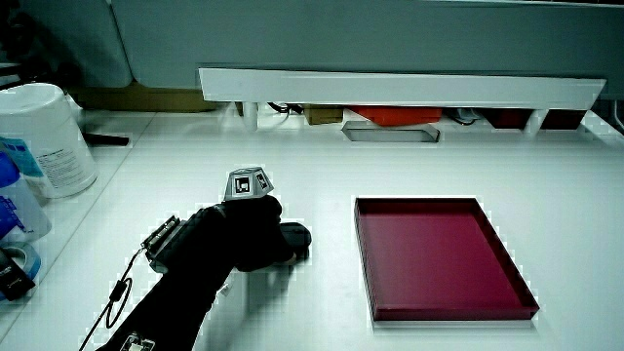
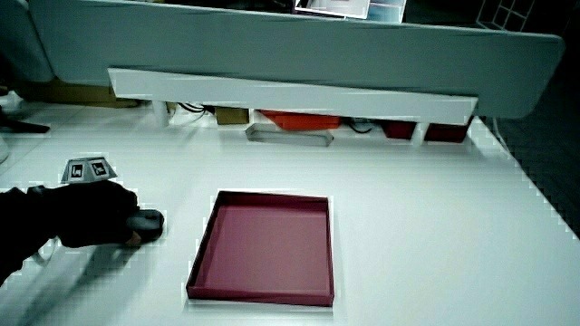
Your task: Pick mouse from desk
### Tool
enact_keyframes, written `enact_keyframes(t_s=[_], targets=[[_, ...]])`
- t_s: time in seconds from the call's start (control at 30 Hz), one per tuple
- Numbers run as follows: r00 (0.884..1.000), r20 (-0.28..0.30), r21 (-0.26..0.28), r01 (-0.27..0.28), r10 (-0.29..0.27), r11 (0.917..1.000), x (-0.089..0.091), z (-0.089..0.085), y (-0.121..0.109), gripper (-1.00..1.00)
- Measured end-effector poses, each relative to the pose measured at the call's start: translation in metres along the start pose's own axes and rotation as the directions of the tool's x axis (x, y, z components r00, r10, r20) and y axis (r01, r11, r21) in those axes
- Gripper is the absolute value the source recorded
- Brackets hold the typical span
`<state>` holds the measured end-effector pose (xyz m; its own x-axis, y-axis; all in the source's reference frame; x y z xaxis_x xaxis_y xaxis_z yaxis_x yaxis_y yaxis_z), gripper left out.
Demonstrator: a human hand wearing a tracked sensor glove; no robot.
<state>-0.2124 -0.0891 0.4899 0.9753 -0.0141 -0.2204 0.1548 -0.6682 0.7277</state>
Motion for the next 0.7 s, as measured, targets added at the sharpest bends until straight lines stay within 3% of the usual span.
enact_keyframes(t_s=[0.2,0.47,0.5,0.57,0.63,0.7], targets=[[0.998,0.014,0.056,0.060,-0.061,0.9966,0.018,0.022,-0.021,1.00],[0.985,0.030,0.089,0.166,-0.169,0.9822,0.068,0.045,-0.049,1.00],[0.974,-0.008,0.102,0.225,-0.226,0.9689,0.075,0.048,-0.051,1.00],[0.973,0.028,0.087,0.225,-0.228,0.9705,0.089,0.050,-0.055,1.00],[0.962,-0.018,0.104,0.272,-0.272,0.9565,0.100,0.054,-0.056,1.00],[0.968,0.039,0.070,0.244,-0.247,0.9672,0.110,0.055,-0.057,1.00]])
